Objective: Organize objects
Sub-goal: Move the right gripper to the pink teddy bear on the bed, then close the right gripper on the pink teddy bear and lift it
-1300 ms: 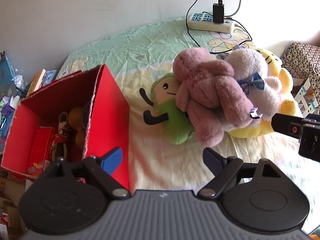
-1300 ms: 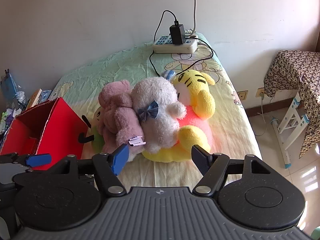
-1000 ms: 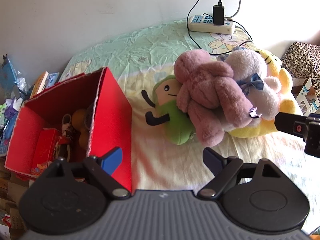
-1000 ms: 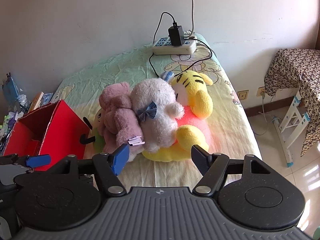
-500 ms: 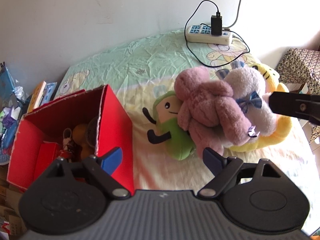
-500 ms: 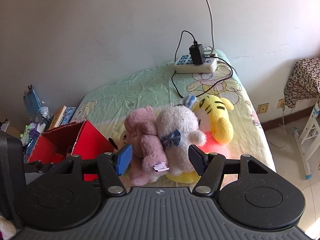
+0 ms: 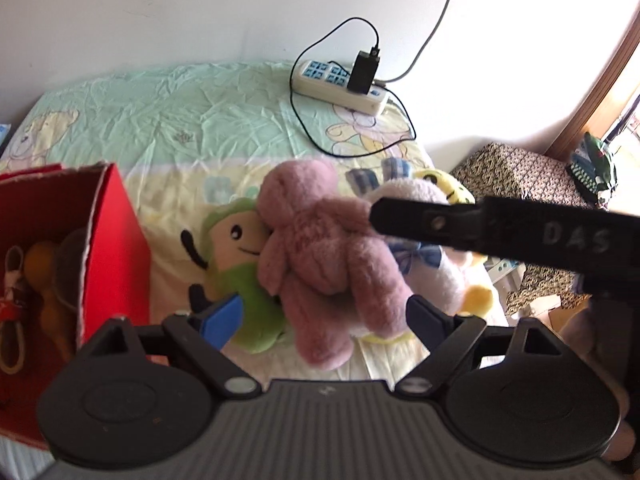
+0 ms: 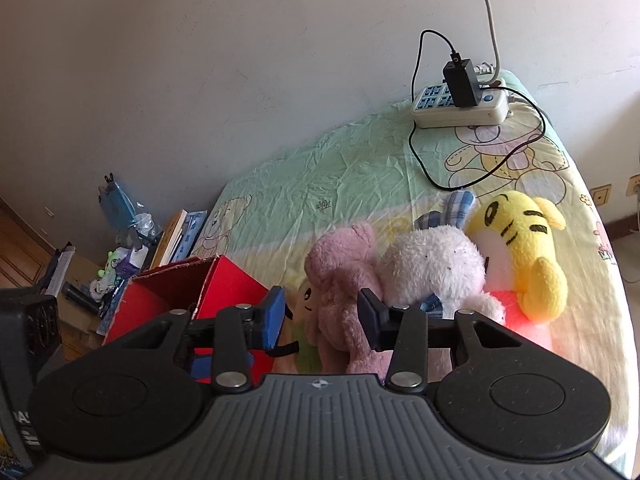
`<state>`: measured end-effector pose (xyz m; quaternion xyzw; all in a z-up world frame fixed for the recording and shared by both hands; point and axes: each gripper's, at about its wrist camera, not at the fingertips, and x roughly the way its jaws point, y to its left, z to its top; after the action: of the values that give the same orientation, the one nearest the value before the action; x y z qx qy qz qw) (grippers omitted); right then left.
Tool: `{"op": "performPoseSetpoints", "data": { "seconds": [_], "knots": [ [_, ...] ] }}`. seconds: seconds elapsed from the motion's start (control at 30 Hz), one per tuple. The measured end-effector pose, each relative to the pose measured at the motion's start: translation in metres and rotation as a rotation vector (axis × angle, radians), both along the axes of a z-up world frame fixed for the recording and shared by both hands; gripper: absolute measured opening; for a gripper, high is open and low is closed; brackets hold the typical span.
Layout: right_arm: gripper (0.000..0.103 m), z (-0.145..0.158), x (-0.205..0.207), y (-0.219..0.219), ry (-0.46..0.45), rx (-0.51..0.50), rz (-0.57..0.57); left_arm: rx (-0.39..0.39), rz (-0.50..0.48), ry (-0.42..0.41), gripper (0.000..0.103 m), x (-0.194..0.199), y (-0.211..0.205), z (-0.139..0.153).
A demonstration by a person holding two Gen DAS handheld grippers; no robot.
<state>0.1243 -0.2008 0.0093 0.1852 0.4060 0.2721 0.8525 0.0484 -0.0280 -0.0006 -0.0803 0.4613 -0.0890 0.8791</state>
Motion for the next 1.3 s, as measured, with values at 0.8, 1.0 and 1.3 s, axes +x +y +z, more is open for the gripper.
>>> {"op": "performPoseSetpoints", "data": {
  "seconds": [0.8,1.0,1.3],
  "knots": [
    [0.042,-0.033,0.039,0.039,-0.081,-0.206,0.104,-0.152,-0.067,0.081,0.089,0.039,0.02,-0.048],
    [0.049,-0.03,0.035,0.045,-0.102,-0.243,0.186,-0.165,-0.08,0.071,0.088,0.036,0.022,-0.048],
    [0.042,-0.031,0.031,0.026,-0.014,-0.174,0.25,-0.158,-0.104,0.044,0.086,0.025,0.02,-0.051]
  ]
}}
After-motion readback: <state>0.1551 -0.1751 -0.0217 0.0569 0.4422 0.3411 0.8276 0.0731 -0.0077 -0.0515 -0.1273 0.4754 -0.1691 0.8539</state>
